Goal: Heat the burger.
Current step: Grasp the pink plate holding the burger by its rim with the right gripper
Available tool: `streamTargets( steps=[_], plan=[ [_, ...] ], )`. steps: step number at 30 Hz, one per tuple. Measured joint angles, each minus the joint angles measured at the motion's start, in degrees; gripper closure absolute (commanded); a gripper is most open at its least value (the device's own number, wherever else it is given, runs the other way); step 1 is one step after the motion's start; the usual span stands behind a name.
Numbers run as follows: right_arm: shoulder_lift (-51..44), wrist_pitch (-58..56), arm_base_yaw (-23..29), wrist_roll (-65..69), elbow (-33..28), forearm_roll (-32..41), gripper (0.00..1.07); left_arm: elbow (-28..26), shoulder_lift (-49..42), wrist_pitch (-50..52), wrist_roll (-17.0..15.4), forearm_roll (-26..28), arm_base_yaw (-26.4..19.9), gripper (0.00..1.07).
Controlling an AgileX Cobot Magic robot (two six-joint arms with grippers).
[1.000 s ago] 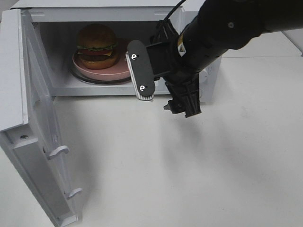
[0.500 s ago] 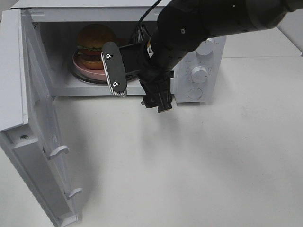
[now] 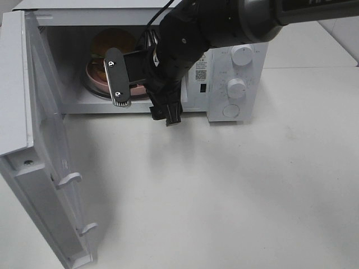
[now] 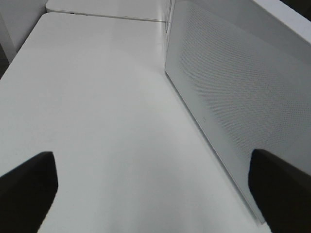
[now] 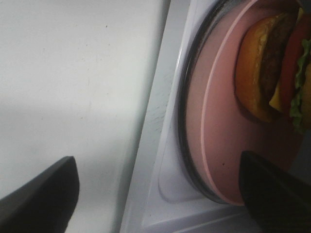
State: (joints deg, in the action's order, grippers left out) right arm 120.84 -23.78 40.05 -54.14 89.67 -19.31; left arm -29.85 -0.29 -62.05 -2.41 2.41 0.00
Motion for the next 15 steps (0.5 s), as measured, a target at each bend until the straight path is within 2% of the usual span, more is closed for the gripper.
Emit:
streamTargets(
  steps=[9,15],
  plan=[
    [7.2,-0.1,0.0,1.9,8.3,0.0,0.23,0.0,0.0,0.0,0.0,0.0,0.0,0.07],
    [9.6,-0.1,0.0,2.2,11.0,0.0,0.24,0.0,0.0,0.0,0.0,0.0,0.0,0.07]
  ],
)
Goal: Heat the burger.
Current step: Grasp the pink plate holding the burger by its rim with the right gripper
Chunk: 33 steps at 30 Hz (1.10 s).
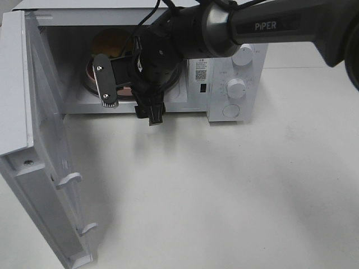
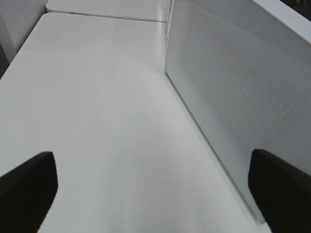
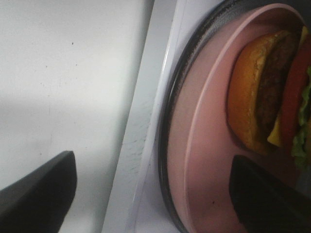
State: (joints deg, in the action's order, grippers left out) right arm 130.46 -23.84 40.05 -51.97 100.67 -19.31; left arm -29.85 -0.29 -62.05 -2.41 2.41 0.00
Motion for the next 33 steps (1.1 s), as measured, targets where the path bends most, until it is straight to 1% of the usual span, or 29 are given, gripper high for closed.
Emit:
streamTargets(
  steps=[12,17,26,27,28,30,31,32,33],
  plan=[
    [6.2,0.0,-0.3,4.4,7.8,0.1,0.27,0.0,0.0,0.0,0.0,0.0,0.0,0.07],
    [7.7,0.3,-1.1,4.4,9.3,2.0,0.28,0.0,0.0,0.0,0.0,0.0,0.0,0.07],
    [9.5,1.8,-2.4,4.4,10.1,3.0,0.31,0.0,0.0,0.0,0.0,0.0,0.0,0.07],
    [9.9,1.8,-2.4,4.4,10.4,3.0,0.34,0.0,0.0,0.0,0.0,0.0,0.0,0.07],
    [9.9,1.8,-2.4,4.4,10.4,3.0,0.34,0.0,0.0,0.0,0.0,0.0,0.0,0.07],
    [10.7,1.9,-2.4,4.4,11.1,3.6,0.39,0.0,0.0,0.0,0.0,0.0,0.0,0.07],
    [10.7,1.9,-2.4,4.4,11.1,3.6,0.39,0.0,0.0,0.0,0.0,0.0,0.0,0.07],
    [11.1,2.0,-2.4,4.4,11.1,3.9,0.45,0.0,0.0,0.0,0.0,0.0,0.0,0.07],
    [11.1,2.0,-2.4,4.4,11.1,3.9,0.45,0.0,0.0,0.0,0.0,0.0,0.0,0.07]
  ],
)
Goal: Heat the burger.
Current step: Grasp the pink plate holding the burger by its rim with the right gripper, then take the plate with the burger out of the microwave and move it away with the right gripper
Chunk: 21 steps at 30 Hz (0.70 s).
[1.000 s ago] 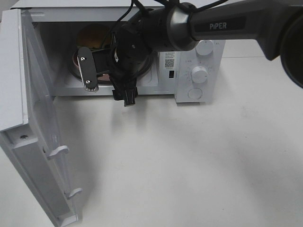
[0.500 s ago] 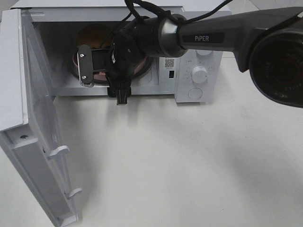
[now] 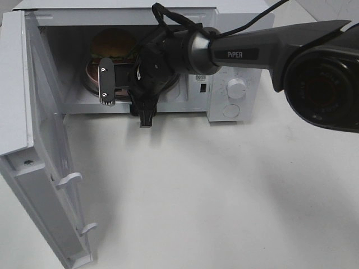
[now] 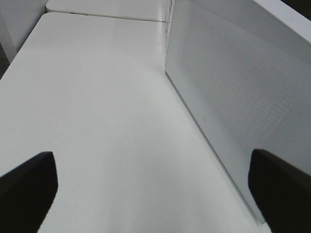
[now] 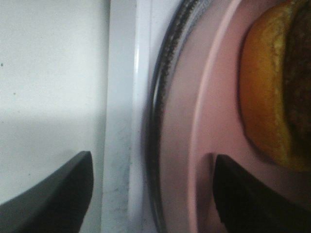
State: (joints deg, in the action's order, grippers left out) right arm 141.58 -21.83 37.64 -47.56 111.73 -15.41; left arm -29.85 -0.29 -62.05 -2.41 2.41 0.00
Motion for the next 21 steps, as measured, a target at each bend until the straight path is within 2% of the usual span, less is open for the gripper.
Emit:
streamTargets(
  steps=[1,2,3,4,5,6,7,8,9,10,11,12,21],
  plan=[
    [0.4,0.3,0.0,0.0,0.0,0.0,0.49,0.0,0.0,0.0,0.0,0.0,0.0,0.07],
    [0.4,0.6,0.0,0.0,0.2,0.1,0.59,0.0,0.0,0.0,0.0,0.0,0.0,0.07],
    [0.4,0.6,0.0,0.0,0.2,0.1,0.59,0.0,0.0,0.0,0.0,0.0,0.0,0.07],
    [0.4,0.6,0.0,0.0,0.4,0.2,0.71,0.0,0.0,0.0,0.0,0.0,0.0,0.07],
    [0.4,0.6,0.0,0.0,0.4,0.2,0.71,0.0,0.0,0.0,0.0,0.0,0.0,0.07],
    [0.2,0.0,0.1,0.0,0.5,0.4,0.84,0.0,0.0,0.0,0.0,0.0,0.0,0.07],
    [-0.1,-0.3,0.2,0.0,0.5,0.6,0.9,0.0,0.0,0.0,0.0,0.0,0.0,0.07],
    [-0.1,-0.3,0.2,0.0,0.5,0.6,0.9,0.0,0.0,0.0,0.0,0.0,0.0,0.07],
    [-0.4,-1.1,0.5,0.0,0.5,1.1,0.99,0.0,0.0,0.0,0.0,0.0,0.0,0.07],
    [-0.8,-1.5,0.6,0.0,0.6,1.1,1.02,0.0,0.0,0.0,0.0,0.0,0.0,0.07],
    [-0.8,-1.5,0.6,0.0,0.6,1.1,1.02,0.0,0.0,0.0,0.0,0.0,0.0,0.07],
    [-0.9,-1.5,0.6,-0.2,0.6,1.0,1.07,0.0,0.0,0.0,0.0,0.0,0.0,0.07],
    [-2.2,-5.0,1.0,-0.1,0.5,0.5,1.07,0.0,0.0,0.0,0.0,0.0,0.0,0.07]
  ],
)
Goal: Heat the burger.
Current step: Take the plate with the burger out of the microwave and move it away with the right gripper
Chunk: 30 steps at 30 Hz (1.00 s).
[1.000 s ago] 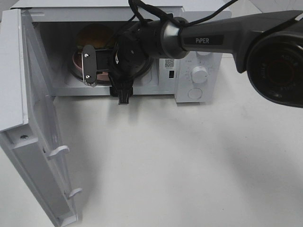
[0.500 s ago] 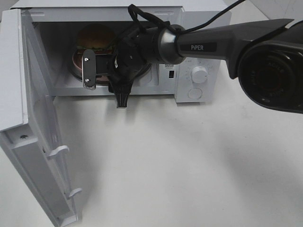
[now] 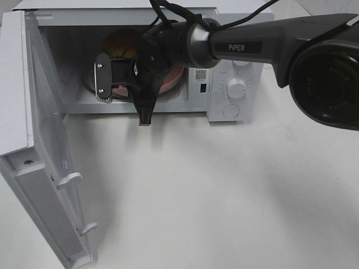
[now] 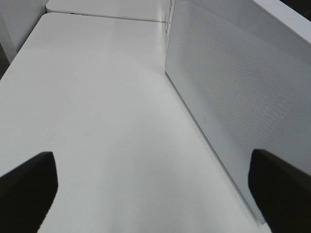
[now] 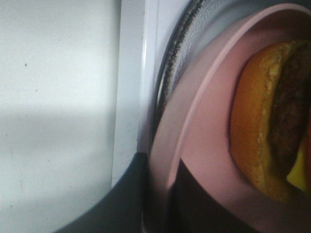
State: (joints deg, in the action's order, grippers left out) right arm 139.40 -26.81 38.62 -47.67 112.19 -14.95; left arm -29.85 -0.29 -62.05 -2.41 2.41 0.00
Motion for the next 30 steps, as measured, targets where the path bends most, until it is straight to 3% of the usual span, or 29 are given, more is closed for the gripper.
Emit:
streamTargets(
  steps=[12,22,30],
  plan=[
    [-2.6,-4.8,2.6,0.1,-0.7,0.3,1.07,0.0,0.0,0.0,0.0,0.0,0.0,0.07],
    [-10.0,-0.2,2.9,0.1,-14.2,-1.8,1.07,0.0,0.0,0.0,0.0,-0.1,0.0,0.07],
    [-14.4,4.0,3.0,0.1,-21.7,-3.9,1.07,0.0,0.0,0.0,0.0,-0.1,0.0,0.07]
  ],
)
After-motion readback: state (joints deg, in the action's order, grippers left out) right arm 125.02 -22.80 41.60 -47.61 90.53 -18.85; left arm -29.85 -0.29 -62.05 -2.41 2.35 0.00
